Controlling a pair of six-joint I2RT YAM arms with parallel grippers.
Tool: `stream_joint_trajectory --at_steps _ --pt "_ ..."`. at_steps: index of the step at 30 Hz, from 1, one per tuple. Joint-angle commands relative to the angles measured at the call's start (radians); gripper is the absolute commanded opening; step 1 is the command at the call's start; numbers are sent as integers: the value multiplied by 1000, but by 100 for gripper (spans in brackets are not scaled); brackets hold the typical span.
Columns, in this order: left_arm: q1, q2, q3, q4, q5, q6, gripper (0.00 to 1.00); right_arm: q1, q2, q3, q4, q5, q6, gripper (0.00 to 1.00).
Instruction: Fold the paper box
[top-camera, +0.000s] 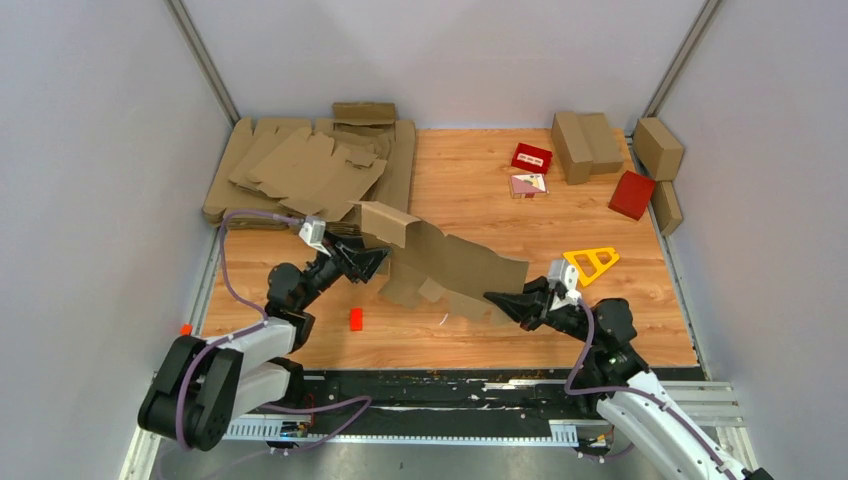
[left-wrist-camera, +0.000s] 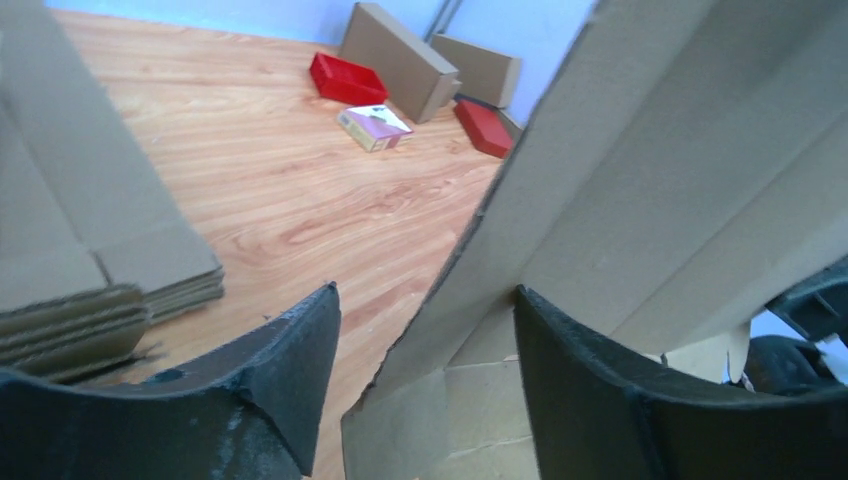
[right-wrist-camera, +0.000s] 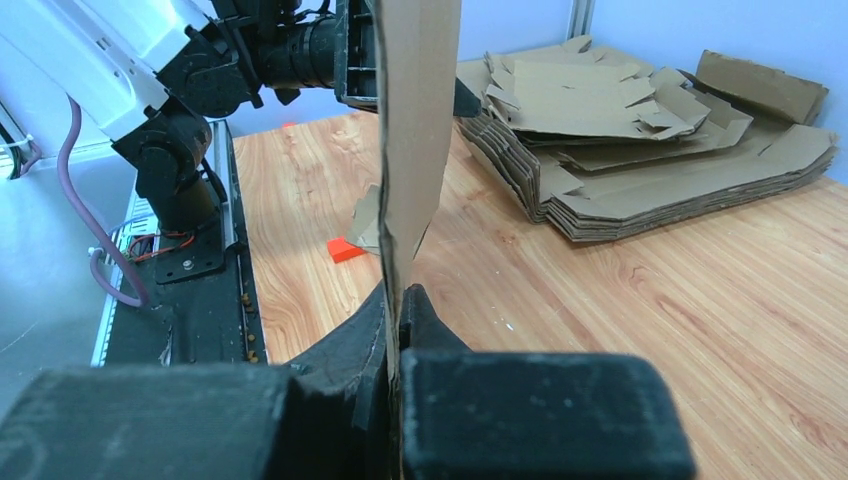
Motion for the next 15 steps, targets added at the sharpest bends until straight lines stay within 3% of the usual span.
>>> stream_joint_trajectory --at_steps 1,3,5,15 --pt "4 69 -2 262 112 -66 64 4 -9 47 3 6 5 0" --pt "5 86 11 257 119 -72 49 4 1 54 -13 29 -2 0" --pt "4 99 23 232 124 -68 40 4 13 56 -17 46 -6 0" --pt "-70 86 53 -15 0 54 35 12 166 55 5 147 -4 0"
